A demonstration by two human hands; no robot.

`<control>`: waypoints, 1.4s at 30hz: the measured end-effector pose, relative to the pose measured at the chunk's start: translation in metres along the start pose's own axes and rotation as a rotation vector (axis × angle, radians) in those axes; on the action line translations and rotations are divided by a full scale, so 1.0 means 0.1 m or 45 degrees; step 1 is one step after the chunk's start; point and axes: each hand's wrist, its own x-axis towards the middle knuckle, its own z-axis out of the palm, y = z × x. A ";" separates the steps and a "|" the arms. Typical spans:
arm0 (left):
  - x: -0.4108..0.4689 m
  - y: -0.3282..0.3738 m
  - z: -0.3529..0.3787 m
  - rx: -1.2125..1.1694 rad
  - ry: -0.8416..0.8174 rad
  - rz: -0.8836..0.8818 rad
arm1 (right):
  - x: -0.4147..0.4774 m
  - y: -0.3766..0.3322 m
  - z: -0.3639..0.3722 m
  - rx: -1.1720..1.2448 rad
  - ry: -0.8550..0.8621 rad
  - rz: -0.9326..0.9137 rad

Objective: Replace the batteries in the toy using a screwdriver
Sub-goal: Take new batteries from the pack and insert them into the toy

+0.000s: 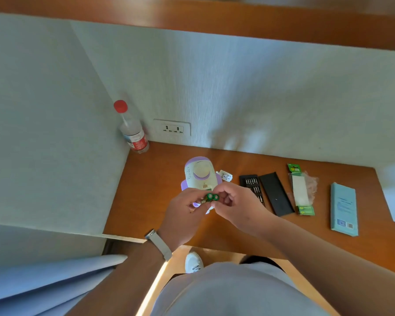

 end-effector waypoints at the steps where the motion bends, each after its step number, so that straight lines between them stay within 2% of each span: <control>1: 0.00 -0.02 -0.01 -0.011 -0.002 -0.009 | 0.00 0.00 0.01 -0.004 -0.002 0.001; 14: 0.02 -0.22 0.05 0.177 0.101 -0.168 | 0.22 0.23 0.07 -0.172 -0.015 0.038; 32: 0.04 -0.36 0.27 0.424 0.325 -0.013 | 0.29 0.39 0.11 -0.237 -0.080 -0.096; 42: 0.06 -0.38 0.29 0.456 0.297 0.024 | 0.30 0.42 0.15 -0.214 -0.092 -0.077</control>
